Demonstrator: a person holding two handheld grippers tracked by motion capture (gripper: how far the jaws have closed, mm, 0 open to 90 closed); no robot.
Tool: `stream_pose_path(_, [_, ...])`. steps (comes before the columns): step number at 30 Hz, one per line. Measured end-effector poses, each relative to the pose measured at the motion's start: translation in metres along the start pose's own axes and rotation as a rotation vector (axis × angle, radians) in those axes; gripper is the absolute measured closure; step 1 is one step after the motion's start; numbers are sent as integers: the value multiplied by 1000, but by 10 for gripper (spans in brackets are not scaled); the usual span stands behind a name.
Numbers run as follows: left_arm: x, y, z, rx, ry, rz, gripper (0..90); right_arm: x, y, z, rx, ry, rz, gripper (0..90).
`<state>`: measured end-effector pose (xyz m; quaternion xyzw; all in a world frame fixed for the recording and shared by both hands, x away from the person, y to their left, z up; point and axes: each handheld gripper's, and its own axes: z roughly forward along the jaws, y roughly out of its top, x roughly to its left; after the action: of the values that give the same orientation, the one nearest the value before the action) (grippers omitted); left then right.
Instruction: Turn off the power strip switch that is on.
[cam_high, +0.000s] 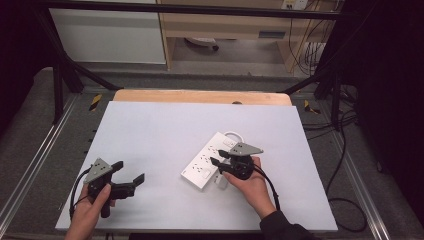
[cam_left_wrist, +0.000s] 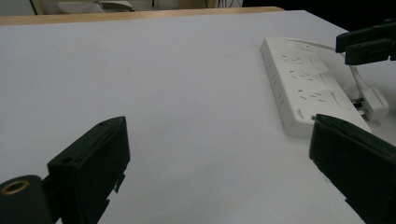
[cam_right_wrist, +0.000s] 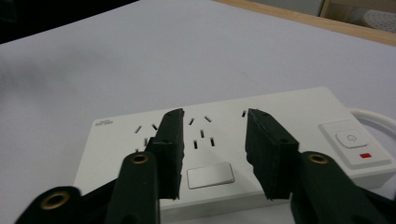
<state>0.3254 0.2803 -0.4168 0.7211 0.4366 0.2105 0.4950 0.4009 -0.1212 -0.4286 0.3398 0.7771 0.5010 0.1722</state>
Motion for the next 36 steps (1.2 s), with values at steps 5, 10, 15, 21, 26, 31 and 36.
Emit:
stream_pose_path(5, [-1, 0, -1, -4, -5, -1, 53, -4, 4, -3, -14, -49, 23, 339])
stream_pose_path(10, [-1, 0, 0, -5, -4, 1, 53, -3, 7, -7, -28, -78, 23, 203])
stream_pose_path(15, [0, 0, -1, -6, -3, -3, 53, -2, 11, -9, -36, -109, 11, 98])
stream_pose_path(21, [0, 0, -1, -6, -2, -5, 53, -1, 13, -14, -34, -112, 12, 31])
stream_pose_path(26, [1, 0, -1, -6, 0, -12, 53, -2, 14, -18, -48, -113, 17, 31])
stream_pose_path(31, [1, -1, -1, -6, 2, -12, 53, -6, 14, -24, -85, -143, 25, 32])
stream_pose_path(36, [2, -1, -1, -6, 4, -14, 53, -11, 18, -35, -97, -139, 31, 22])
